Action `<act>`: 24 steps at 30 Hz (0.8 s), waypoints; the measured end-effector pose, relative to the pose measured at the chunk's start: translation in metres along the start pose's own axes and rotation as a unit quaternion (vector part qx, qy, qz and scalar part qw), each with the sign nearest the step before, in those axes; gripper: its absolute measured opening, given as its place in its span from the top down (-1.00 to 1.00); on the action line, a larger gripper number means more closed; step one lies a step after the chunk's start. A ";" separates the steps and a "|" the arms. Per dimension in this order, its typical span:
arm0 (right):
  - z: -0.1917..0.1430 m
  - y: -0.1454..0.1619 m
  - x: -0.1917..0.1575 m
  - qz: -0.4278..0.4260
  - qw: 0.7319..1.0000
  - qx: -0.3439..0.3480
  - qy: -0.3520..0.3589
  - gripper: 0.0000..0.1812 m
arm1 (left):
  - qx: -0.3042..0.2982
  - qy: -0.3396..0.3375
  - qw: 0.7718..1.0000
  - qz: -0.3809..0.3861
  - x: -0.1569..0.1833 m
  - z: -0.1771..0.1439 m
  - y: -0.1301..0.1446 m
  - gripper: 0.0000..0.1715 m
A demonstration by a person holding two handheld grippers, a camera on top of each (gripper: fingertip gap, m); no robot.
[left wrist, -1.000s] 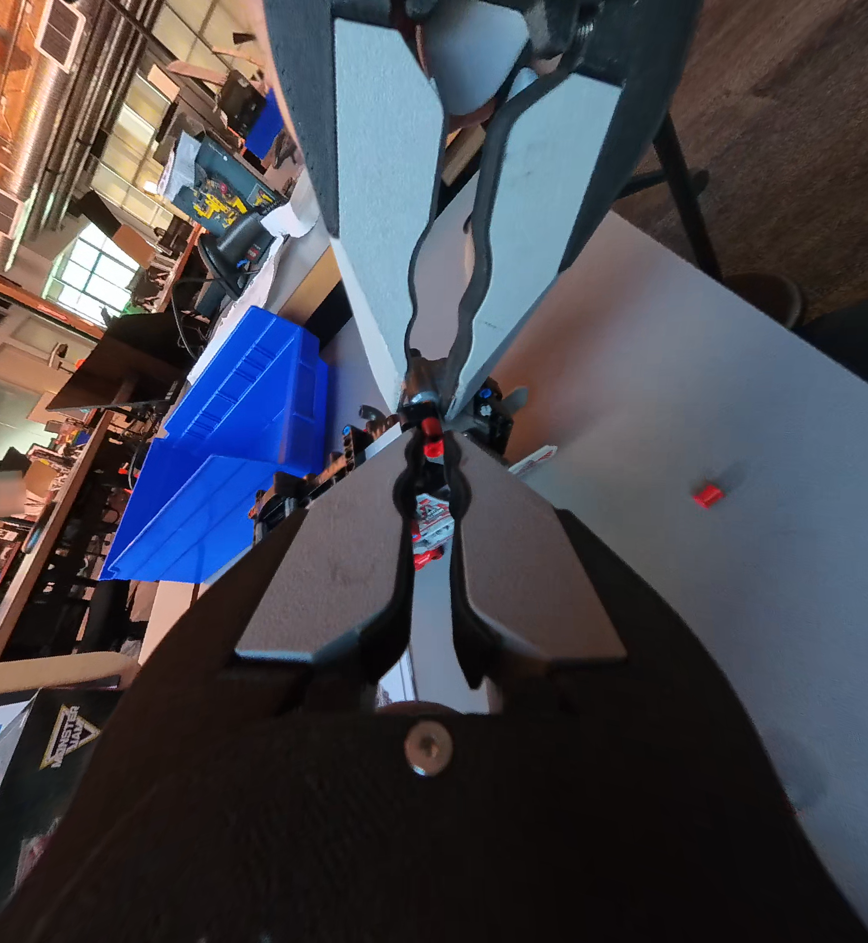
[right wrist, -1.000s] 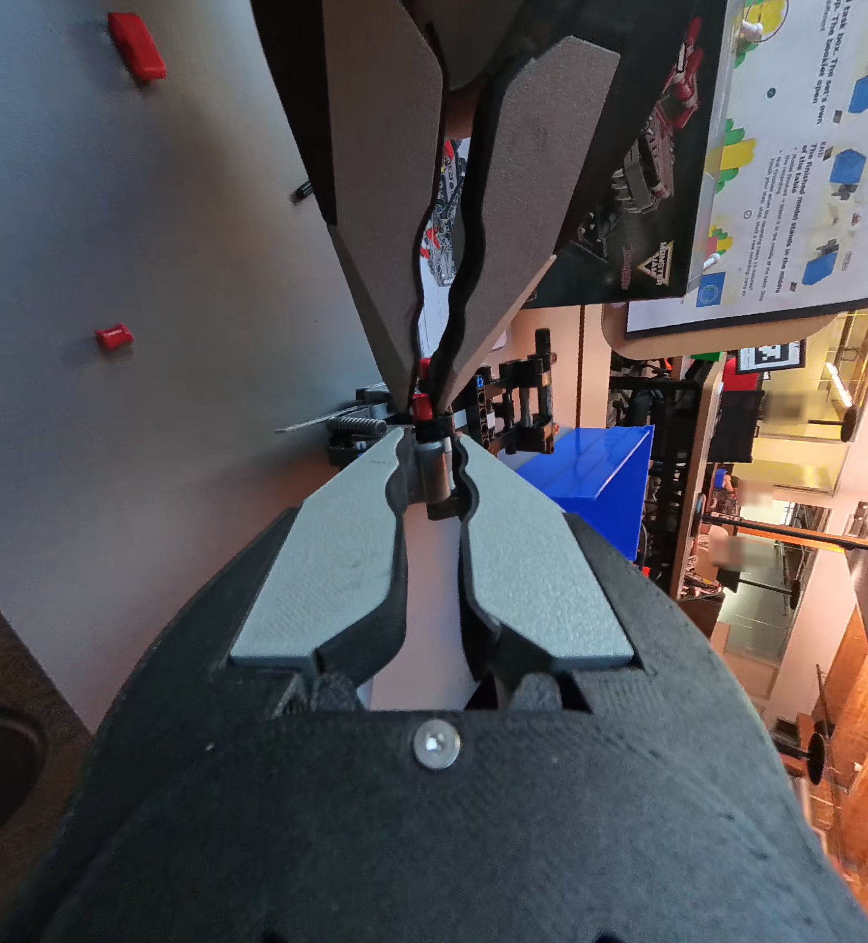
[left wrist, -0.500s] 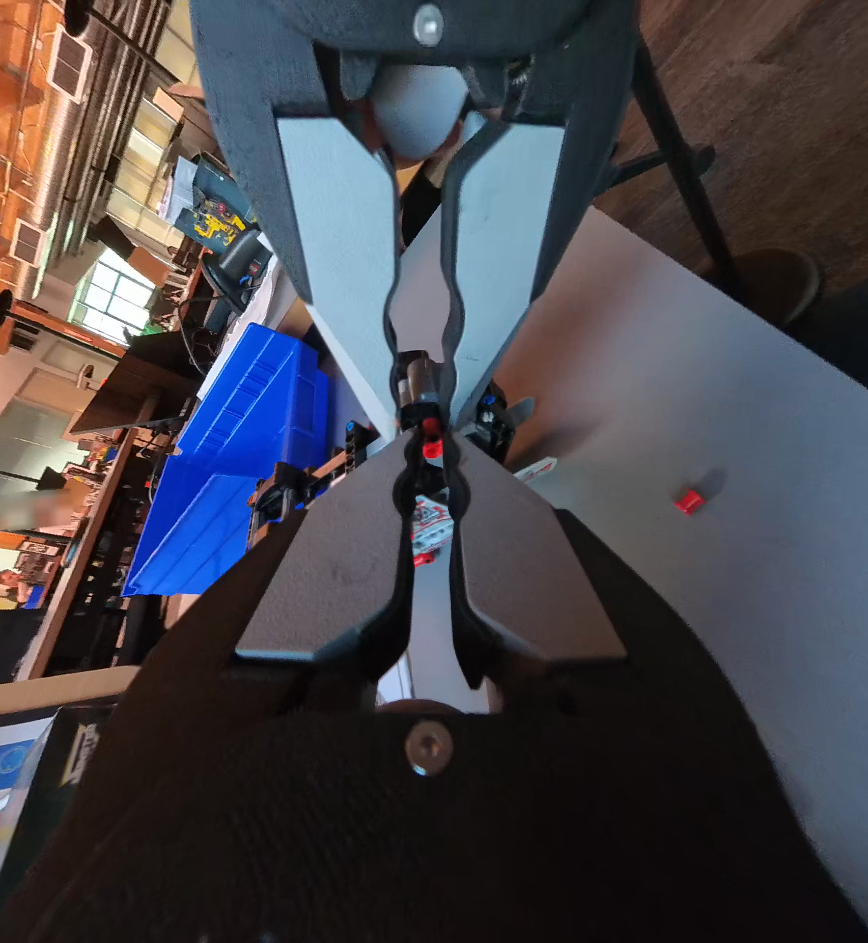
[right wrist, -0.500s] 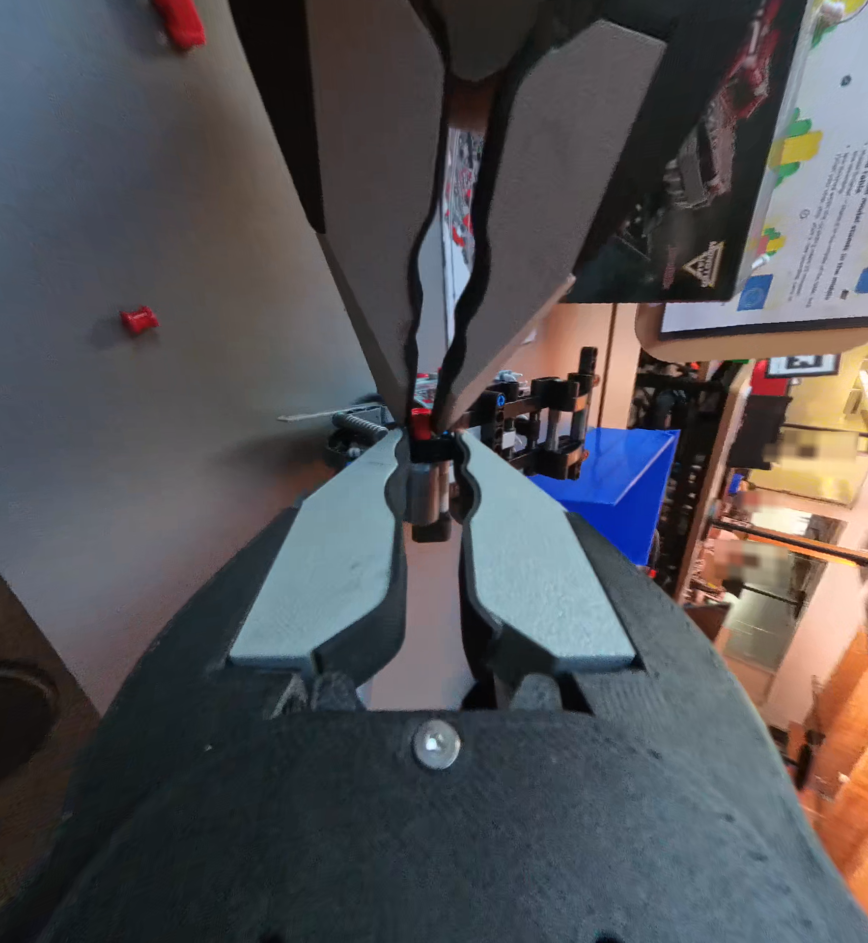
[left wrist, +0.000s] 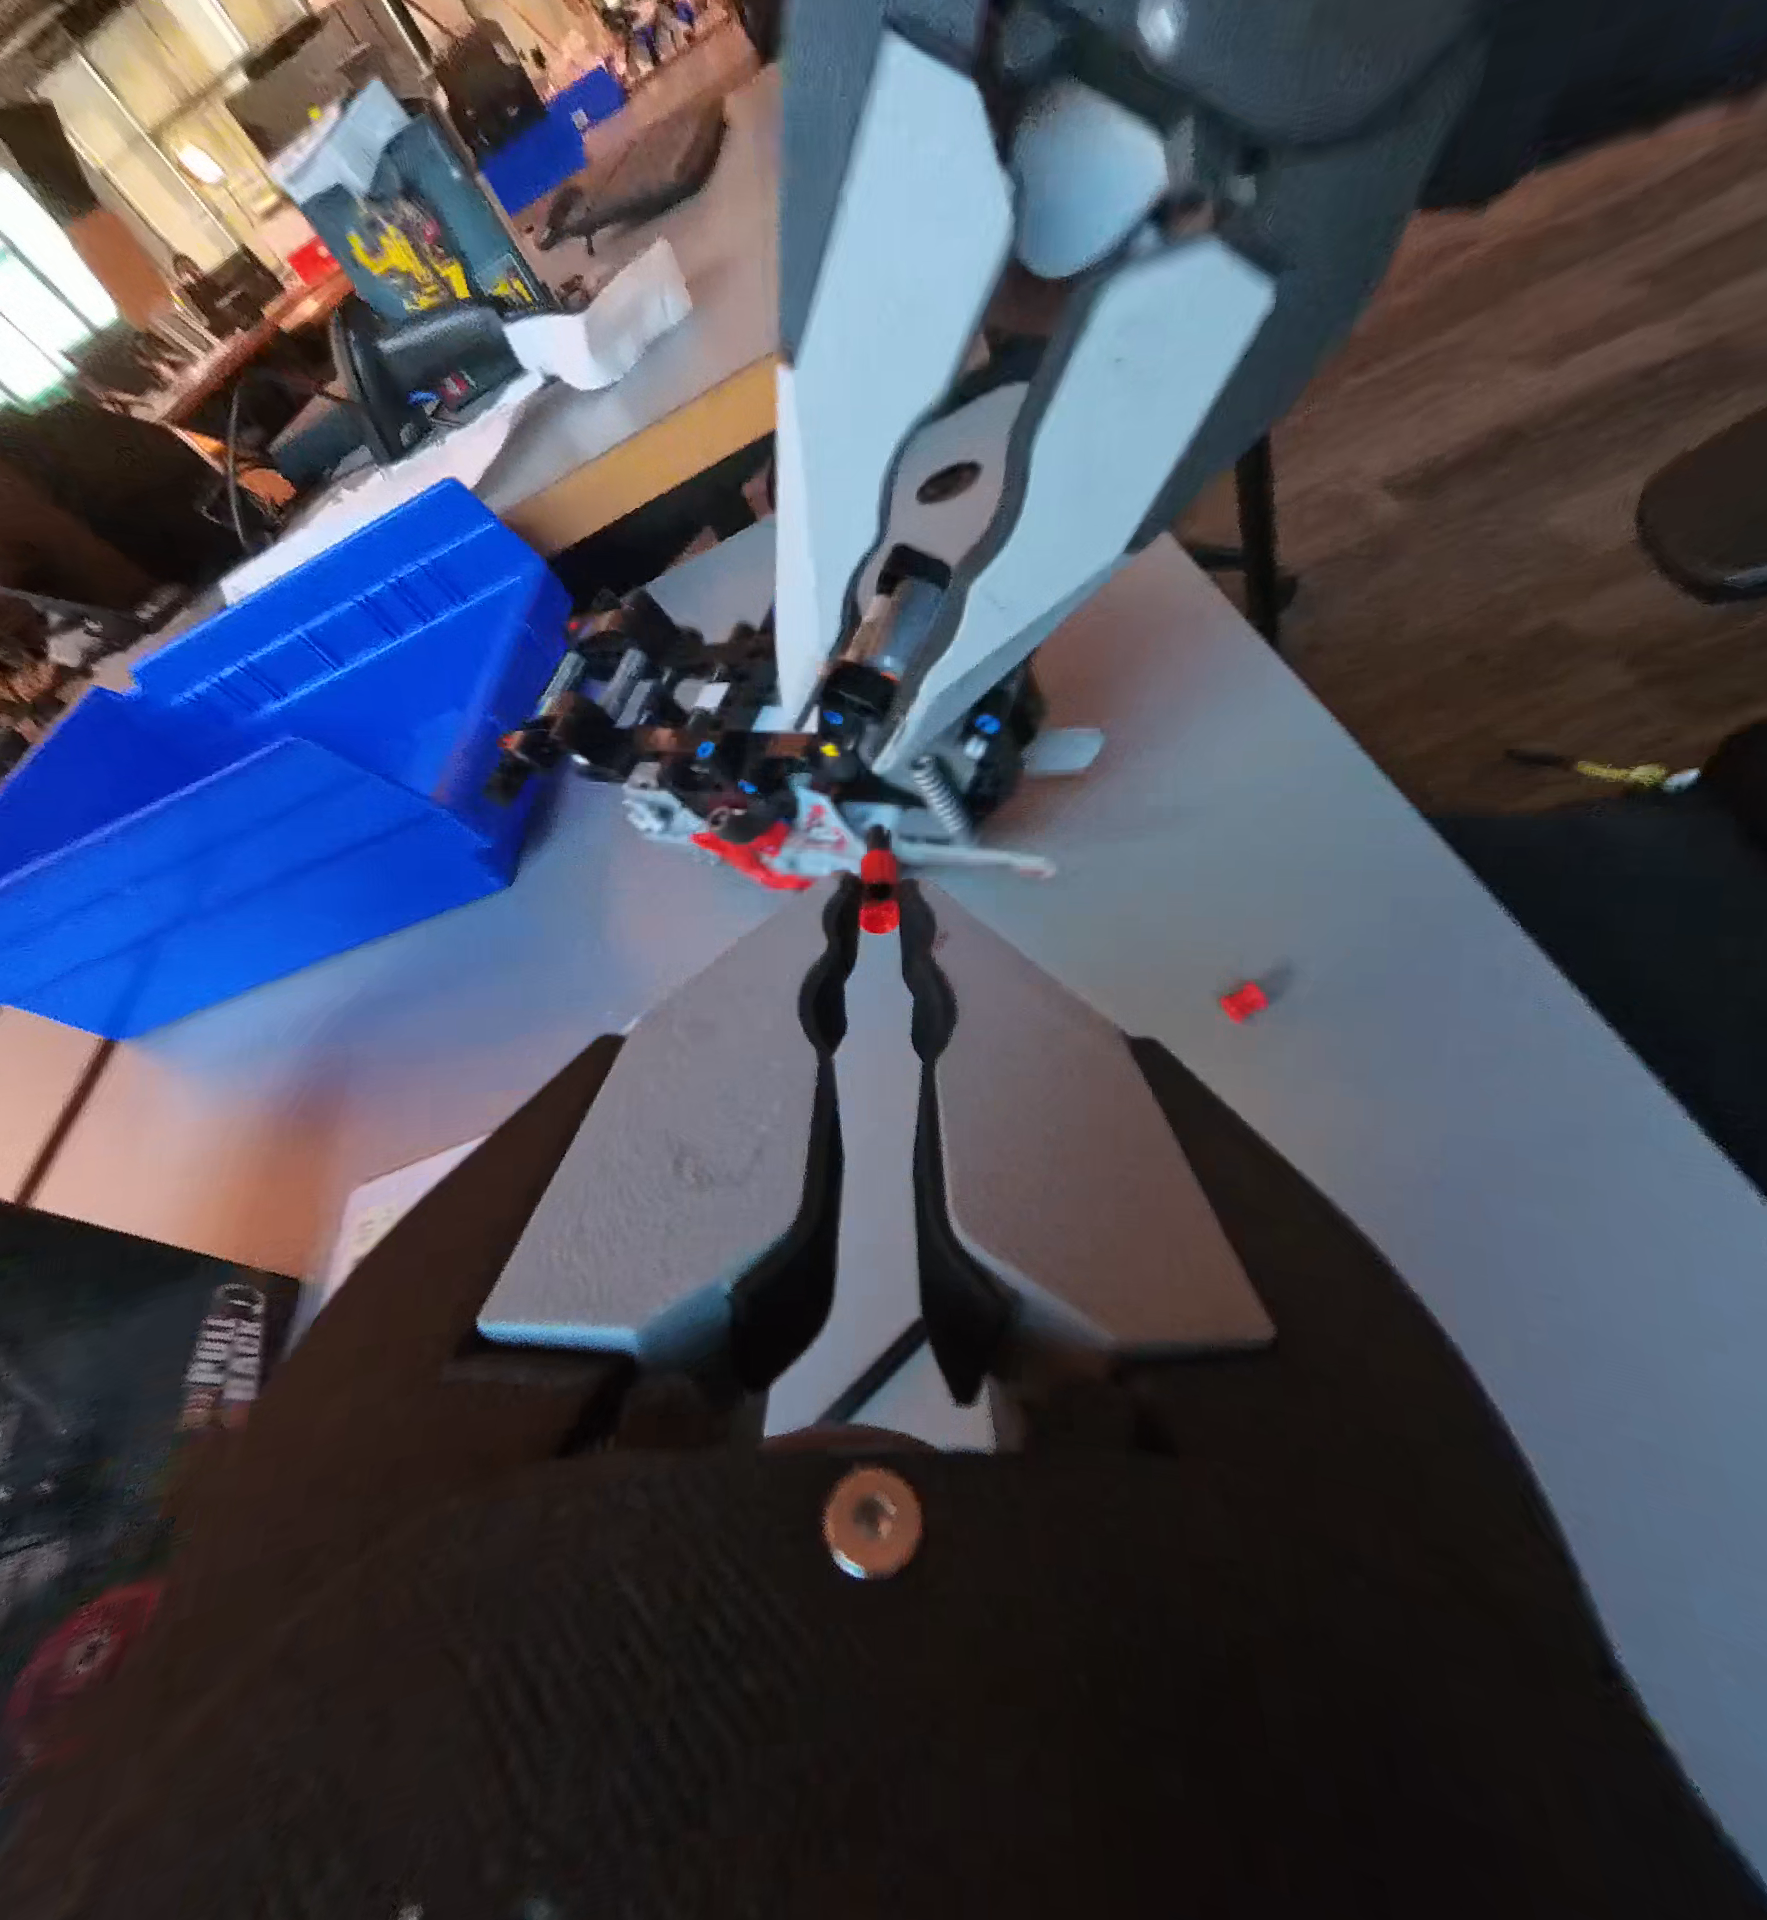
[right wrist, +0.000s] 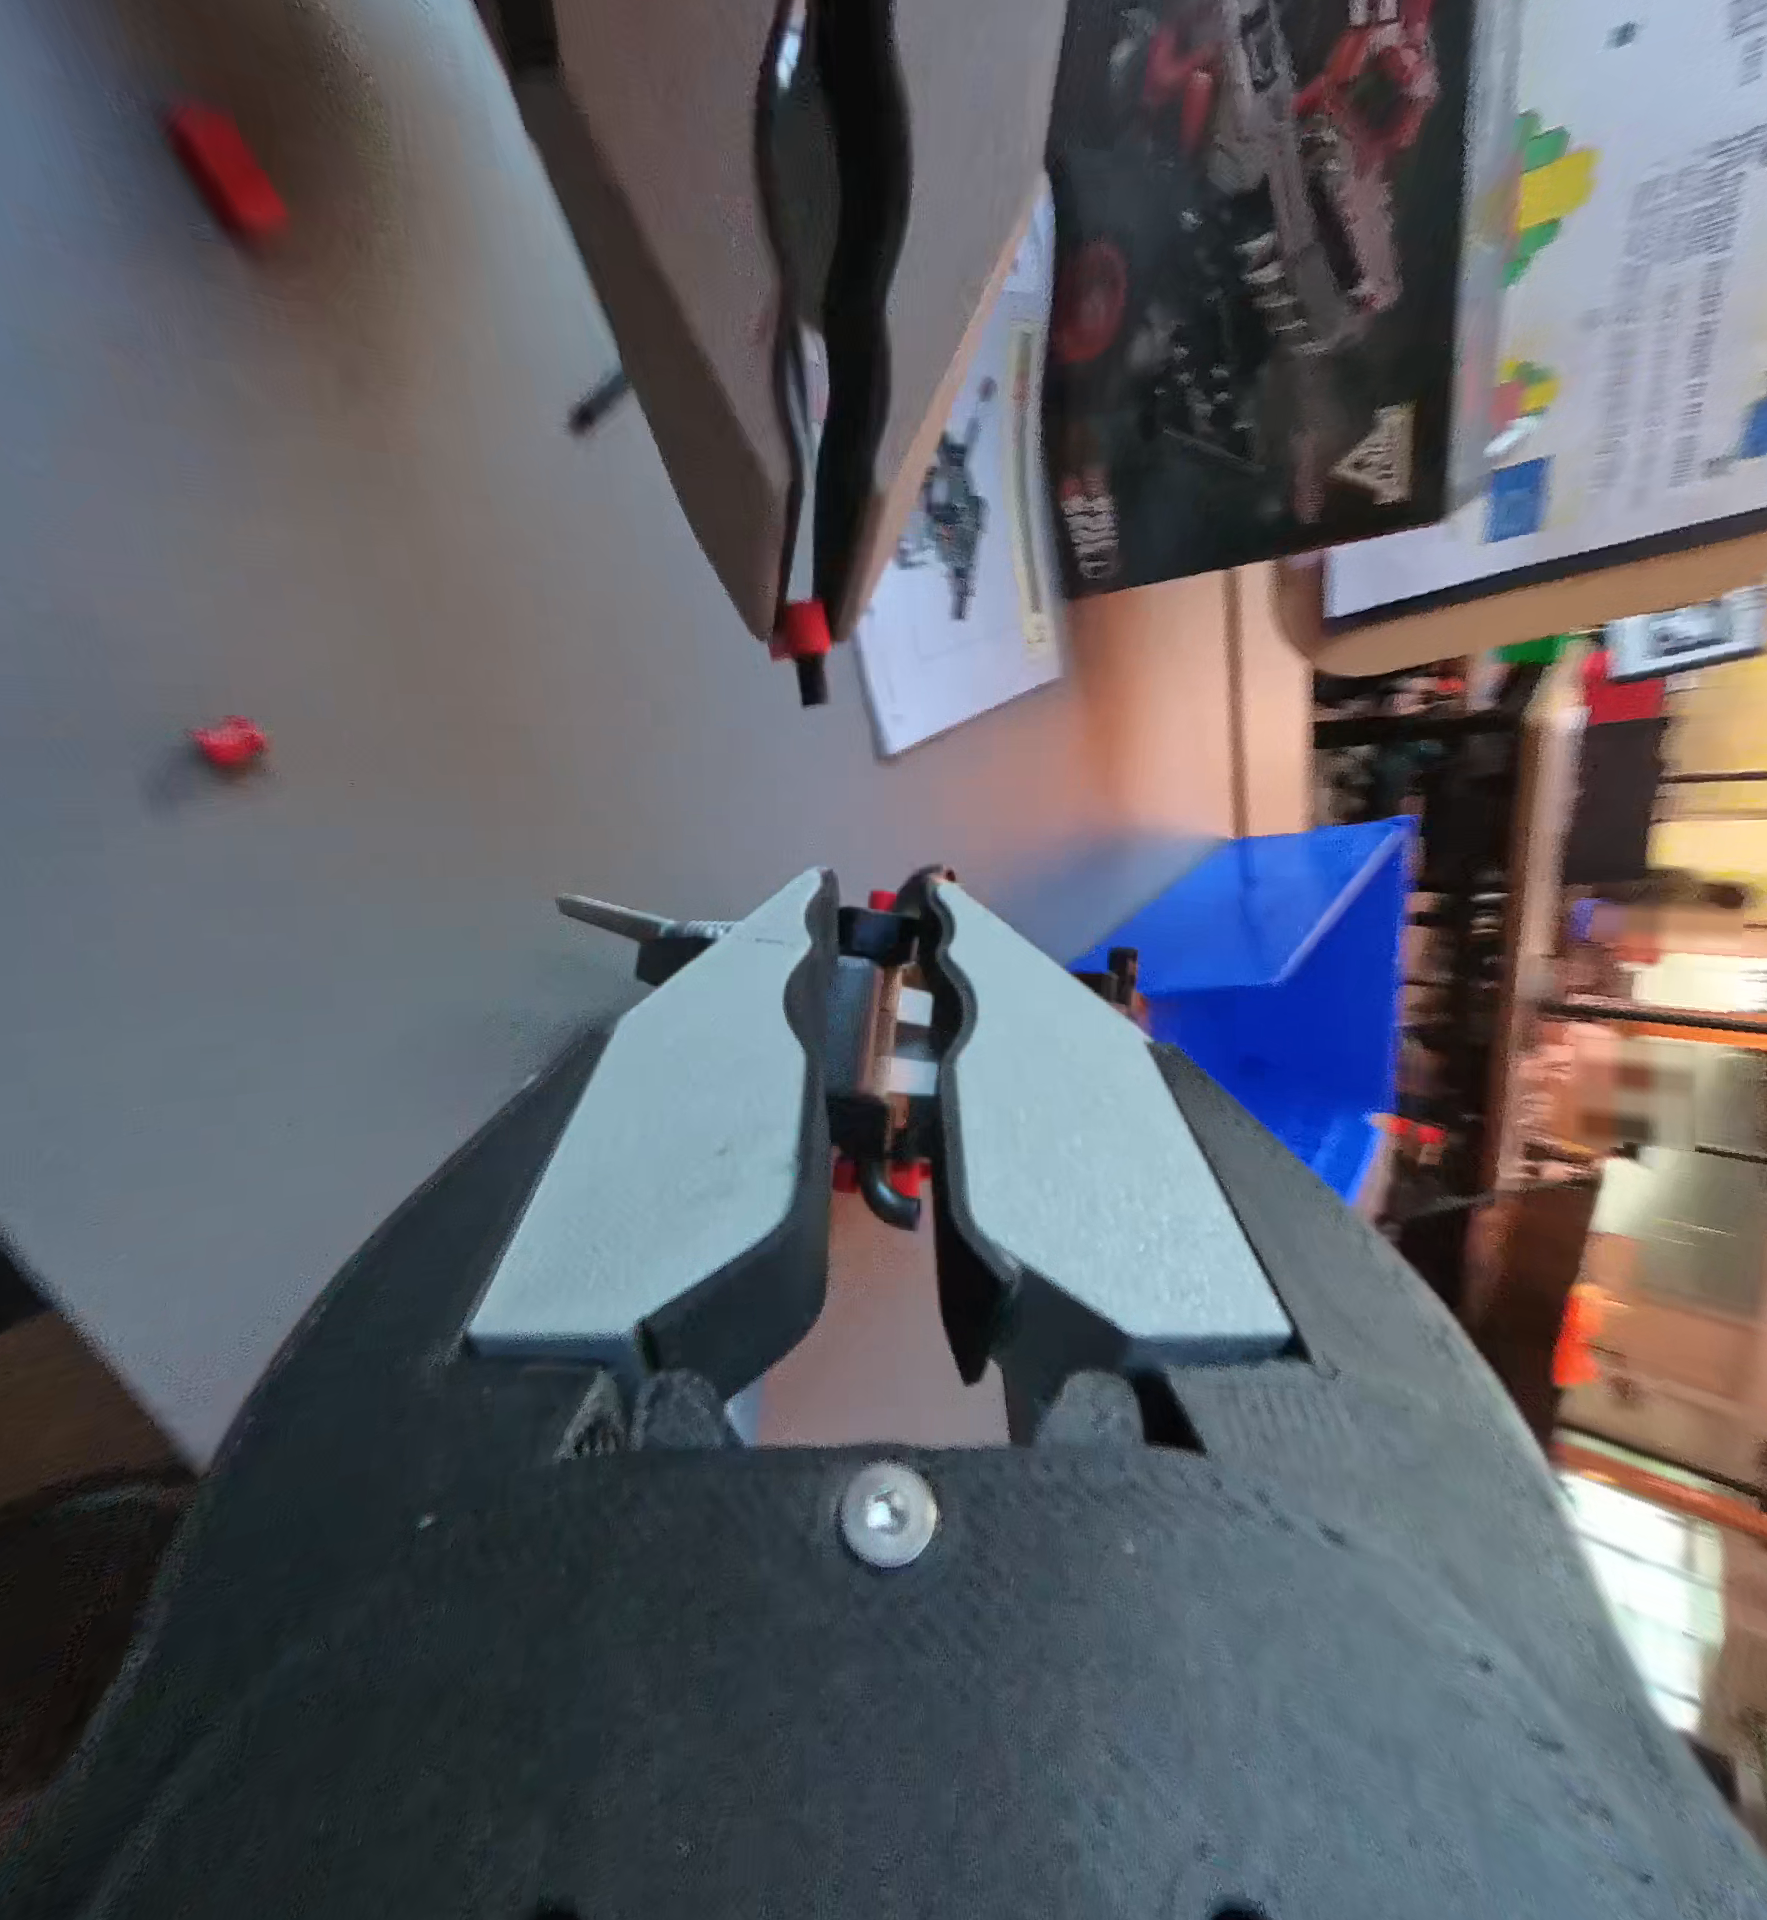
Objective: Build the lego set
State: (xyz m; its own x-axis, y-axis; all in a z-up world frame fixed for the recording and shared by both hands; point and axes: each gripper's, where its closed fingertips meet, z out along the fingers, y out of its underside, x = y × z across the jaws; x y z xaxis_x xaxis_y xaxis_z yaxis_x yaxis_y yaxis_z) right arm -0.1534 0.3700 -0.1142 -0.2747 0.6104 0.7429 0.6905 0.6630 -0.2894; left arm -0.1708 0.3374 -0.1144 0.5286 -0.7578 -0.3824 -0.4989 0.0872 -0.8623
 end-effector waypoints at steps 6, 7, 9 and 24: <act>-0.001 0.009 0.002 -0.015 0.999 0.033 0.030 0.83 | 0.009 0.121 0.957 -0.262 0.004 0.006 -0.007 0.95; -0.002 0.013 0.004 -0.017 0.998 0.033 0.041 0.74 | 0.010 0.133 0.944 -0.302 0.003 0.010 -0.008 0.95; -0.007 0.017 0.002 -0.005 0.998 0.042 0.040 0.66 | 0.016 0.157 0.916 -0.368 0.001 0.018 -0.011 0.95; -0.044 0.068 0.013 0.371 0.885 0.237 -0.149 0.75 | 0.048 0.220 0.817 -0.530 0.011 0.050 -0.029 0.96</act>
State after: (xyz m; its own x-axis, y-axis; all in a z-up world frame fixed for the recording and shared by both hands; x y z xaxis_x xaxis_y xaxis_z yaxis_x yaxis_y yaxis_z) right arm -0.0802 0.4038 -0.0977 -0.0769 0.9946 0.0697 0.4157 0.0956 -0.9045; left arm -0.1163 0.3584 -0.1106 0.3198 -0.5976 0.7353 0.1471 -0.7353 -0.6616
